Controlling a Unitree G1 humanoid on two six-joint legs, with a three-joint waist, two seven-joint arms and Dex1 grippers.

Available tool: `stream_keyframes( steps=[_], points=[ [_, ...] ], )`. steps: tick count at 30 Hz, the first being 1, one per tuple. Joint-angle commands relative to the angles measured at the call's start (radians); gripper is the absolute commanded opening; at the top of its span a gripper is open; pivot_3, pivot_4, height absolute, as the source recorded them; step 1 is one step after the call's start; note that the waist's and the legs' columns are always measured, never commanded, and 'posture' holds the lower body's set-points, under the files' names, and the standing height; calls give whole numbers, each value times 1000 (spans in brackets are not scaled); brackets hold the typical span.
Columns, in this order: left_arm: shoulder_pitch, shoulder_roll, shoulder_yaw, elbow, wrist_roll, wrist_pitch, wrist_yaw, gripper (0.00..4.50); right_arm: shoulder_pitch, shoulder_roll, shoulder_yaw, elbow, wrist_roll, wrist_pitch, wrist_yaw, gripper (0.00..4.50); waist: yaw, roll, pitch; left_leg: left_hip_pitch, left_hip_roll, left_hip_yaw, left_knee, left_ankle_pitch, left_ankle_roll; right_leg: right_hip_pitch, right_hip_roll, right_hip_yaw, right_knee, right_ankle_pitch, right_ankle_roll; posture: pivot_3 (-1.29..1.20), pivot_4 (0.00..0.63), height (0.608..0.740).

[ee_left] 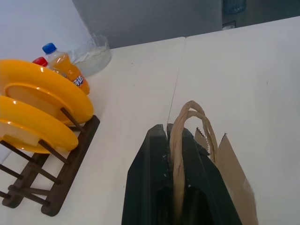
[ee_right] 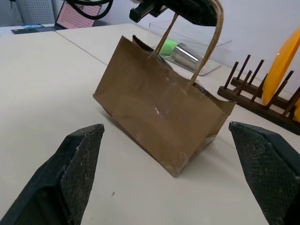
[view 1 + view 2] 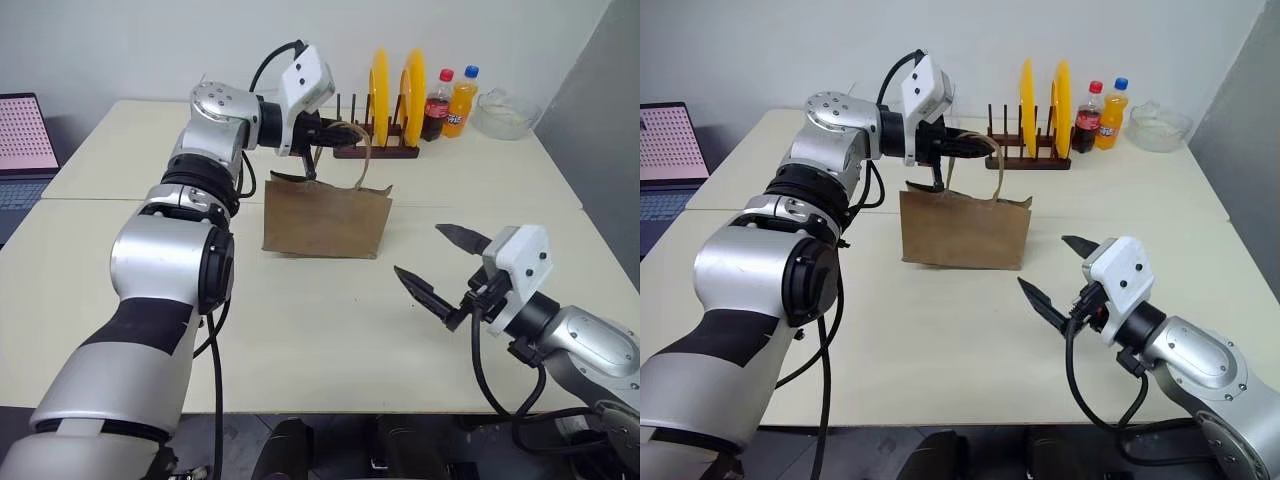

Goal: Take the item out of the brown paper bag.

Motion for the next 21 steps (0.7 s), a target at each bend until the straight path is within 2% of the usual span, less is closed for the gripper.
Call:
stream_keyframes(
  steps=[1, 4, 7, 19, 21],
  points=[
    [-20, 14, -7, -18, 4, -25, -5, 64, -15, -5, -20, -74, 8, -28, 10, 4500, 0, 0, 0, 0, 0, 0, 0, 0, 0, 0, 0, 0, 0, 0, 0, 0, 150, 740],
    [-18, 18, -15, -19, 16, -37, 0, 64, -19, -4, -17, -71, 6, -29, 15, 4500, 0, 0, 0, 0, 0, 0, 1, 0, 0, 1, 0, 0, 0, 0, 0, 0, 150, 740],
    [-17, 19, -20, -18, 19, -46, 10, 636, -21, -2, -16, -68, 2, -31, 21, 4500, 0, 0, 0, 0, 0, 0, 1, 0, 0, 1, 0, 0, 0, 0, 0, 0, 150, 740],
    [-8, 41, -26, -23, 23, -63, -53, 4338, -26, -9, -12, -59, -4, -36, 45, 4500, 0, 0, 0, 0, 0, 0, 1, 0, 0, 1, 0, 0, 0, 0, 0, 0, 150, 740],
    [-5, 51, -30, -26, 25, -68, -68, 4470, -28, -11, -12, -56, -5, -38, 49, 4500, 0, 0, 0, 0, 0, 0, 1, 0, 0, 1, 0, 0, 0, 0, 0, 0, 150, 740]
  ],
)
